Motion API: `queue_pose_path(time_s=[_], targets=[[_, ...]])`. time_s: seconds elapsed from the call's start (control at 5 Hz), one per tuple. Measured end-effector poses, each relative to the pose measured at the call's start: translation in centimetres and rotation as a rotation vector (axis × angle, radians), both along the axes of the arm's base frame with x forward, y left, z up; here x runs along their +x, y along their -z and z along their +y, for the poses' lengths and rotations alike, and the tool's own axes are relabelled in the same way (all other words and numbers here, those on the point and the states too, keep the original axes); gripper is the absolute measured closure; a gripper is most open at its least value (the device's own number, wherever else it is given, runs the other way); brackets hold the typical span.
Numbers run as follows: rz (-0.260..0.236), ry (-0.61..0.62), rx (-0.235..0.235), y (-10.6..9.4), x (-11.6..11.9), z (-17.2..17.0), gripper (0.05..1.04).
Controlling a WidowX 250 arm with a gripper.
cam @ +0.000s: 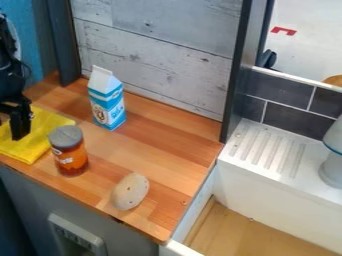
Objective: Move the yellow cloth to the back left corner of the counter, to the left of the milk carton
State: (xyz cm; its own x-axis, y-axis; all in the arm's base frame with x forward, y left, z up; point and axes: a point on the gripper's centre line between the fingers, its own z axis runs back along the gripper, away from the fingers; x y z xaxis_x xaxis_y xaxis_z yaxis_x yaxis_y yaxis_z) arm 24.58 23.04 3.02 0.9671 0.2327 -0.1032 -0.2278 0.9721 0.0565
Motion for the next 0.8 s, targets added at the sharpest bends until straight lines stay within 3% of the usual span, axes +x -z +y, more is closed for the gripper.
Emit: queue_pose_path(time_s=[0.2,0.4,0.6,0.8], targets=[[0.033,-0.039,-0.012,1.2,0.9,0.3,0.083],[0.035,-0.063,0.006,1.8,3.0,0.9,0.083],[0.036,-0.076,0.018,2.3,5.1,1.5,0.083],[0.005,-0.101,0.006,2.2,7.2,2.3,0.083]])
